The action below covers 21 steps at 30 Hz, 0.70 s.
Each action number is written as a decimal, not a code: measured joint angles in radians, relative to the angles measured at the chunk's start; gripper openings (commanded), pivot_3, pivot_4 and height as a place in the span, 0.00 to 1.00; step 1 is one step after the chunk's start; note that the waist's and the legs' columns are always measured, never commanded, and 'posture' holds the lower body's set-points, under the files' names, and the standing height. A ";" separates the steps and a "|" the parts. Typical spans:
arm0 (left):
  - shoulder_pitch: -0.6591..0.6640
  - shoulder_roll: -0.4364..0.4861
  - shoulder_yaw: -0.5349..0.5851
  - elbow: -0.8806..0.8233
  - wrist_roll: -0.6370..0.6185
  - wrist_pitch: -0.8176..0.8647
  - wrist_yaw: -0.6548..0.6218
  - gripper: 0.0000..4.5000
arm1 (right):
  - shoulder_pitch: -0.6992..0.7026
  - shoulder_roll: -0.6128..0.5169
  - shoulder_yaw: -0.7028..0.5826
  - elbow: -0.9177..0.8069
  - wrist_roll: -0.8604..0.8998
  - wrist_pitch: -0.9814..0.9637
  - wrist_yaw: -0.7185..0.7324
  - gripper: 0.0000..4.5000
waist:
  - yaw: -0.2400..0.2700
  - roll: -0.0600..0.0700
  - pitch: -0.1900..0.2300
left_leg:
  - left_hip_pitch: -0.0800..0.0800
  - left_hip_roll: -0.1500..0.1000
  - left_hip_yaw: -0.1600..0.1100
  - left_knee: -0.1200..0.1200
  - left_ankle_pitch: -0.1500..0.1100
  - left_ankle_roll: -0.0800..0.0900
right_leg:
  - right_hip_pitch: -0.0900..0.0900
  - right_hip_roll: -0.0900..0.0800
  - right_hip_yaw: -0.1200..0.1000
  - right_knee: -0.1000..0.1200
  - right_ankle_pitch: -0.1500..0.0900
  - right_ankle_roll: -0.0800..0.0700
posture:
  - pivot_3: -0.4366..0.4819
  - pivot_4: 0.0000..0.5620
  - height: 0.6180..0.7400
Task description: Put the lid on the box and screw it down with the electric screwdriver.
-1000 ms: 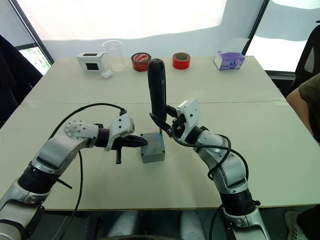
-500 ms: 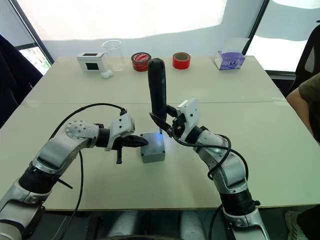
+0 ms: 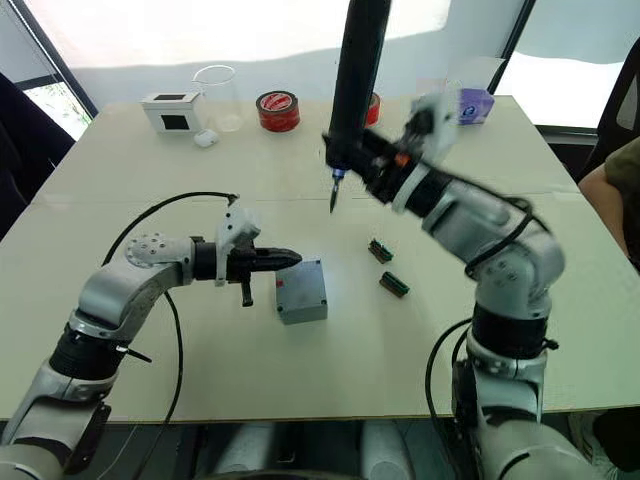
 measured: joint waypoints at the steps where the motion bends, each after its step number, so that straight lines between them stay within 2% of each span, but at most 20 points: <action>1: 0.001 -0.022 0.021 -0.002 0.001 -0.030 0.022 0.00 | -0.018 -0.011 -0.018 0.001 0.025 0.019 -0.028 0.39 | 0.000 0.000 0.000 | 0.000 0.000 0.000 0.000 0.000 0.000 | 0.000 0.000 0.000 0.000 0.000 0.000 | 0.48 0.27 1.00; 3: 0.001 -0.064 0.054 -0.013 0.007 -0.104 0.071 0.00 | -0.048 -0.043 -0.037 0.042 0.118 0.102 -0.124 0.39 | 0.000 0.000 0.000 | 0.000 0.000 0.001 0.001 0.000 0.000 | 0.001 -0.001 0.000 0.000 0.000 0.000 | 0.48 0.27 1.00; 6: -0.003 -0.035 0.055 -0.033 -0.028 -0.056 0.057 0.00 | -0.049 -0.131 -0.032 0.222 0.426 0.242 -0.298 0.39 | -0.003 0.000 0.001 | 0.001 0.000 0.001 0.001 0.000 0.001 | 0.003 -0.001 0.000 0.000 0.000 0.000 | 0.48 0.27 1.00; 8: -0.006 -0.017 0.050 -0.033 -0.045 -0.018 0.037 0.00 | -0.033 -0.190 -0.008 0.239 0.476 0.280 -0.330 0.39 | 0.000 0.003 0.005 | 0.000 0.000 0.001 0.001 -0.001 0.002 | 0.002 -0.001 0.000 0.000 0.000 0.000 | 0.48 0.27 1.00; 11: -0.005 0.104 -0.010 -0.079 -0.076 0.033 -0.078 0.00 | 0.073 -0.443 0.005 0.258 0.461 0.403 -0.280 0.39 | 0.020 0.002 0.007 | -0.003 -0.001 0.000 0.003 -0.002 0.005 | 0.003 0.002 -0.004 -0.003 0.000 0.000 | 0.48 0.27 1.00; 13: -0.004 0.137 -0.017 -0.102 -0.091 0.051 -0.120 0.00 | 0.164 -0.542 -0.005 0.336 0.412 0.456 -0.277 0.39 | 0.024 0.002 0.007 | -0.003 -0.003 0.002 0.005 -0.004 0.008 | 0.004 0.000 -0.003 -0.005 0.000 0.000 | 0.48 0.27 1.00; 15: -0.028 0.124 -0.044 -0.139 -0.113 0.055 -0.145 0.00 | 0.274 -0.603 0.043 0.382 0.304 0.486 -0.243 0.39 | 0.022 0.002 0.008 | -0.004 -0.003 0.003 0.010 -0.006 0.012 | 0.006 0.000 -0.003 -0.005 0.000 0.000 | 0.48 0.27 1.00; 17: -0.046 0.129 -0.076 -0.167 -0.110 0.049 -0.162 0.00 | 0.320 -0.625 0.092 0.411 0.239 0.515 -0.196 0.39 | 0.014 0.005 0.010 | -0.004 -0.002 0.004 0.014 -0.007 0.013 | 0.007 0.000 -0.001 -0.004 0.000 0.001 | 0.48 0.27 1.00; 21: -0.047 0.133 -0.125 -0.172 -0.072 0.022 -0.166 0.00 | 0.320 -0.634 0.102 0.467 0.173 0.544 -0.112 0.39 | -0.005 0.009 0.012 | -0.002 0.000 0.005 0.014 -0.007 0.013 | 0.007 0.003 0.000 -0.002 0.001 0.003 | 0.48 0.27 1.00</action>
